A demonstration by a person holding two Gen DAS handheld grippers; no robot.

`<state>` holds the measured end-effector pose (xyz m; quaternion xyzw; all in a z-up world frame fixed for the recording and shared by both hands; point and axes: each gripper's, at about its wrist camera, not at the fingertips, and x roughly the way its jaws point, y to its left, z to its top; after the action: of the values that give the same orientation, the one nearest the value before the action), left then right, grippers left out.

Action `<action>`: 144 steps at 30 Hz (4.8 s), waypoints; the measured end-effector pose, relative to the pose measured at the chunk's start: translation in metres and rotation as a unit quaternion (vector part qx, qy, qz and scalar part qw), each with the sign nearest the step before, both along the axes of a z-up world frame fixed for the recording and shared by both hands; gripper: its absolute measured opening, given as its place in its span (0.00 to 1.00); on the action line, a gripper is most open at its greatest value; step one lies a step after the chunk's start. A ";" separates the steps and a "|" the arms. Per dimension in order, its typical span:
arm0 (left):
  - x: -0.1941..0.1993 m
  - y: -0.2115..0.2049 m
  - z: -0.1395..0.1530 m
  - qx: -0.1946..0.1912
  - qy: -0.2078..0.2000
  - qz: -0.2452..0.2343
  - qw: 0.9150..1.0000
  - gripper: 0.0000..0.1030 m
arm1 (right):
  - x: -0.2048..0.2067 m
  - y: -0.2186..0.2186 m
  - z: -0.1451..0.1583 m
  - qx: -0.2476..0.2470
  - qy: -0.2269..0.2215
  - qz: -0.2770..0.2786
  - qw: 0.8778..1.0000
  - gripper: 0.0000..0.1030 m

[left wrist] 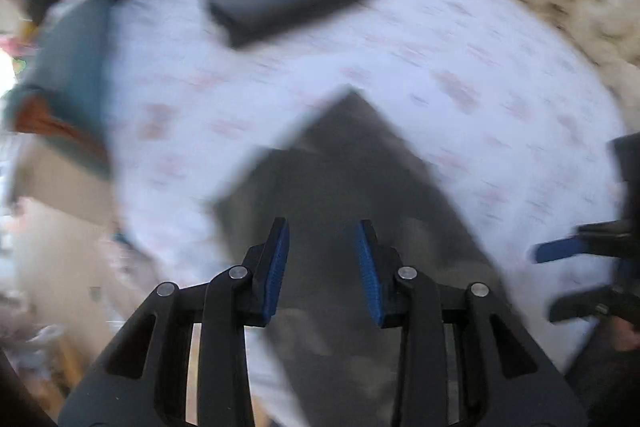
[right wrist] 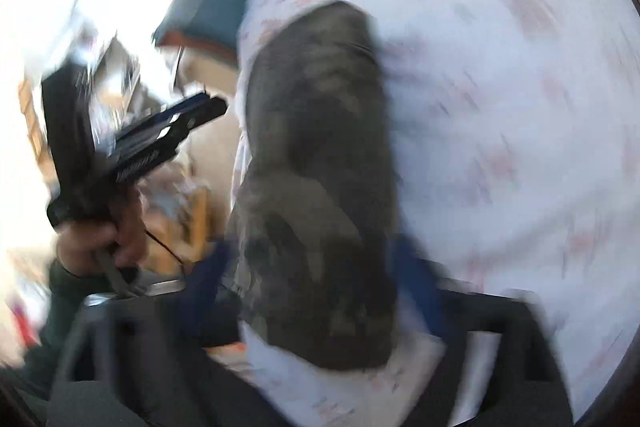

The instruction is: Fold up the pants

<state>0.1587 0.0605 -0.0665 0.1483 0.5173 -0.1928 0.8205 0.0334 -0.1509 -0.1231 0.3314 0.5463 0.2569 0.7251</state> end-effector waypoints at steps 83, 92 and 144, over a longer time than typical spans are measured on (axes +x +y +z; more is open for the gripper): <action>-0.046 0.010 -0.021 -0.175 0.062 0.181 0.966 0.46 | 0.059 -0.151 0.064 -0.184 -0.066 -0.045 0.980 0.52; 0.004 0.024 -0.055 -0.258 0.117 0.256 0.924 0.43 | 0.104 -0.135 0.015 -0.133 -0.028 -0.038 0.990 0.27; -0.042 0.002 -0.050 -0.193 0.018 0.244 0.950 0.95 | 0.057 -0.174 0.006 -0.088 -0.018 -0.139 0.986 1.00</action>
<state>0.1163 0.0620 -0.1165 -0.1476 0.5054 -0.0851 0.8459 0.0902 -0.3253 -0.1166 0.3342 0.5026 0.1107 0.7896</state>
